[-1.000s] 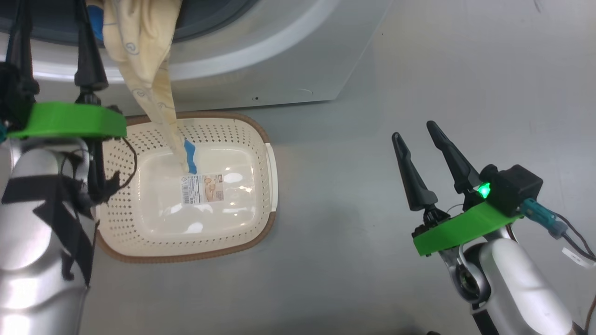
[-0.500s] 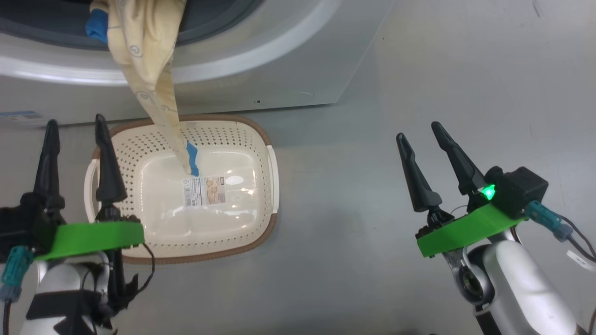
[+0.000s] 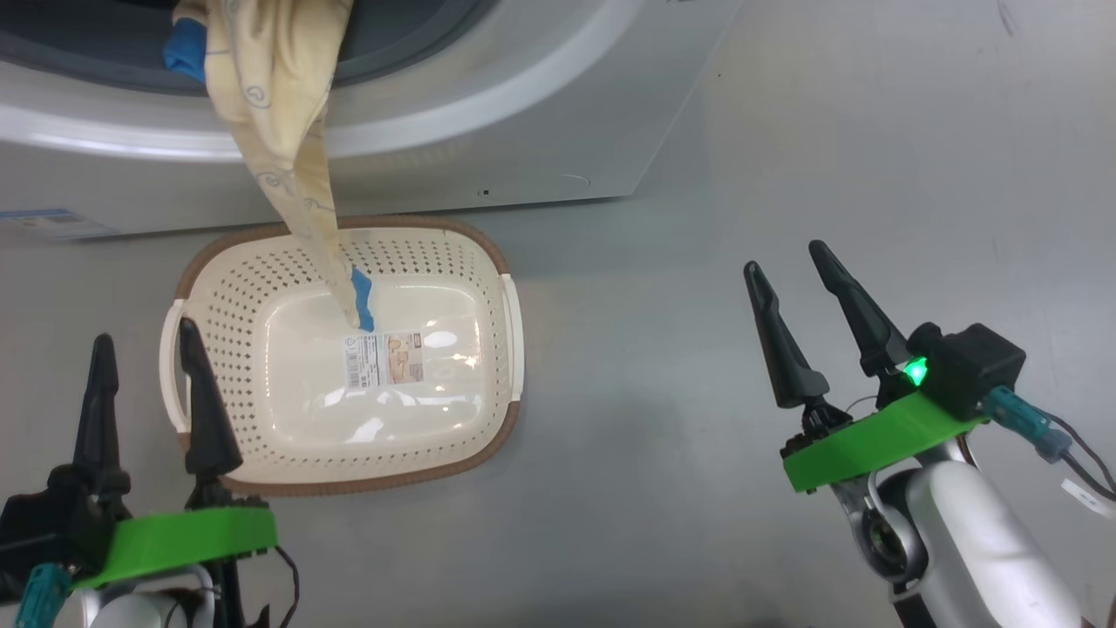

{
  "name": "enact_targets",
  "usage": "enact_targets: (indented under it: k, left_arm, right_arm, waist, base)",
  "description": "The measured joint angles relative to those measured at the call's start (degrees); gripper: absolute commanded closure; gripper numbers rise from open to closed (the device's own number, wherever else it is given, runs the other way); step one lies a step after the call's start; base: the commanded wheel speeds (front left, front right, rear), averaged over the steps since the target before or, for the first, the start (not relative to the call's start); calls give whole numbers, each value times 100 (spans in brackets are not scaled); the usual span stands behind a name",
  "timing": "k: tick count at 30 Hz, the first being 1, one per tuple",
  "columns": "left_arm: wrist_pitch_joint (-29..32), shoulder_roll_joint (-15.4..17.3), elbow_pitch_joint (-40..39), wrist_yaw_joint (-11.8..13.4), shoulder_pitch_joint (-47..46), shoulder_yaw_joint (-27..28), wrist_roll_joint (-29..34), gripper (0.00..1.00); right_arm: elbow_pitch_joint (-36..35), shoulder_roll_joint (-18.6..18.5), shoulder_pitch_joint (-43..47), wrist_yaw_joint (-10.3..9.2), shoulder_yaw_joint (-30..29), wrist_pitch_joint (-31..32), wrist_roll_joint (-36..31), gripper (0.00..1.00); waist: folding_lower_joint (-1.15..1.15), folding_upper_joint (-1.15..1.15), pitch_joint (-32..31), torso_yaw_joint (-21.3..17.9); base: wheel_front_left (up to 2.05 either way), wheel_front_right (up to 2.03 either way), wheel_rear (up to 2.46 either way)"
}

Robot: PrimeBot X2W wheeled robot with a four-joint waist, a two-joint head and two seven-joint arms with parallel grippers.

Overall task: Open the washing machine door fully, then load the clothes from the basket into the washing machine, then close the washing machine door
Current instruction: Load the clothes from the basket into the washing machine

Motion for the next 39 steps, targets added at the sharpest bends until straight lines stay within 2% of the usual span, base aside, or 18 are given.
enact_targets:
  k: [14,22,31,39]
  left_arm:
    - [0,-164,-32,-9,315,86,55,0]
    - [1,-270,35,-109,197,114,48,0]
    - [7,-314,487,-325,-800,133,48,0]
    - [8,-392,1196,-643,-1696,99,-48,0]
  right_arm:
    - [-2,-34,4,0,-33,0,0,0]
    - [-62,-57,-5,0,-41,0,1,0]
    - [-98,-64,-181,0,-19,0,1,0]
    - [-120,-64,-427,0,13,0,-1,0]
  waist:
    - [0,0,51,-10]
    - [0,0,263,3]
    - [1,0,818,-52]
    - [2,0,1386,-166]
  base:
    - [0,0,0]
    - [0,0,0]
    - [0,0,0]
    - [0,0,0]
